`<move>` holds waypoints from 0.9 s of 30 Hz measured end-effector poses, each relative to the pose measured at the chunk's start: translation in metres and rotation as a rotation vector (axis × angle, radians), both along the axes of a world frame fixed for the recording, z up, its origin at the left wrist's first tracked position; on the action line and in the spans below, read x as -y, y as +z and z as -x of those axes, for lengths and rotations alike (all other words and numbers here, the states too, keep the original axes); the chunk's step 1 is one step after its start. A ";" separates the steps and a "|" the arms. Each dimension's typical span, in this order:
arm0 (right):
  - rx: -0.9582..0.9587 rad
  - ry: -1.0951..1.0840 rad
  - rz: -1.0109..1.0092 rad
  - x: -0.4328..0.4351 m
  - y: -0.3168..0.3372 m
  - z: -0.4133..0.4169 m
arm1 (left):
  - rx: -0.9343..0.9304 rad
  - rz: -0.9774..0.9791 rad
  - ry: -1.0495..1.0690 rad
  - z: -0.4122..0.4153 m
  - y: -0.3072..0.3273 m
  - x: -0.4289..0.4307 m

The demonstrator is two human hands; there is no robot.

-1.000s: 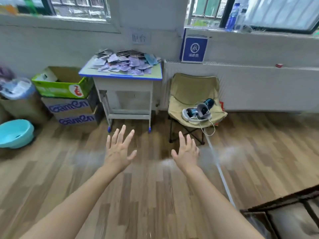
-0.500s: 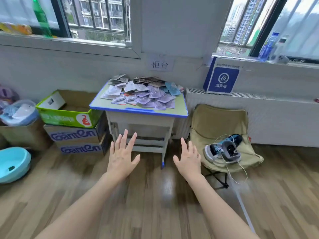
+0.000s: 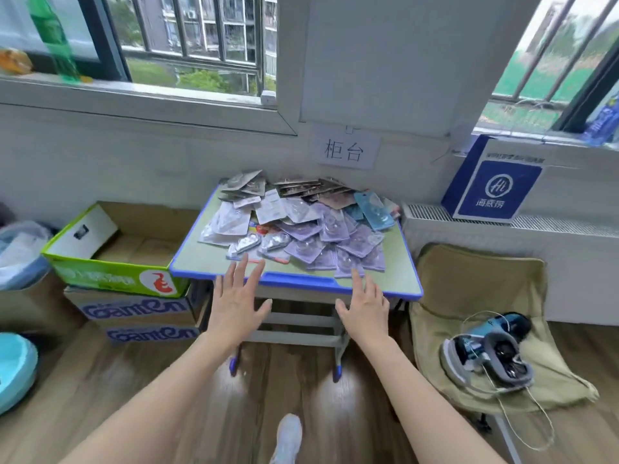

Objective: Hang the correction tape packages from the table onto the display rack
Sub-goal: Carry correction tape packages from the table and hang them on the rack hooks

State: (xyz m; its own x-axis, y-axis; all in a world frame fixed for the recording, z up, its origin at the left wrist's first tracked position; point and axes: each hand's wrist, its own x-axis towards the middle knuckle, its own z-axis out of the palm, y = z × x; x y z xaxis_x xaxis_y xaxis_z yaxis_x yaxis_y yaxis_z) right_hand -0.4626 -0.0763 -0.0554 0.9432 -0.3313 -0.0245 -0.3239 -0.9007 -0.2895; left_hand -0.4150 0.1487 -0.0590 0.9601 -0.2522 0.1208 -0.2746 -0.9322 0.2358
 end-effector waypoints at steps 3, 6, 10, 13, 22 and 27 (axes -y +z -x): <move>0.008 0.013 -0.035 0.006 0.000 -0.070 | 0.002 0.013 0.011 -0.065 -0.001 0.004; -0.003 0.022 -0.048 0.014 0.005 -0.135 | 0.020 0.015 0.026 -0.125 0.003 0.009; -0.021 0.019 -0.055 0.022 0.009 -0.206 | 0.014 0.064 0.052 -0.193 0.005 0.011; -0.037 0.023 -0.066 0.023 0.004 -0.245 | -0.004 0.051 0.086 -0.234 -0.001 0.007; -0.063 -0.096 -0.084 0.037 -0.013 -0.366 | -0.074 0.053 0.105 -0.378 -0.014 0.000; -0.082 -0.146 -0.077 0.047 -0.019 -0.416 | -0.141 0.083 0.105 -0.442 -0.021 0.002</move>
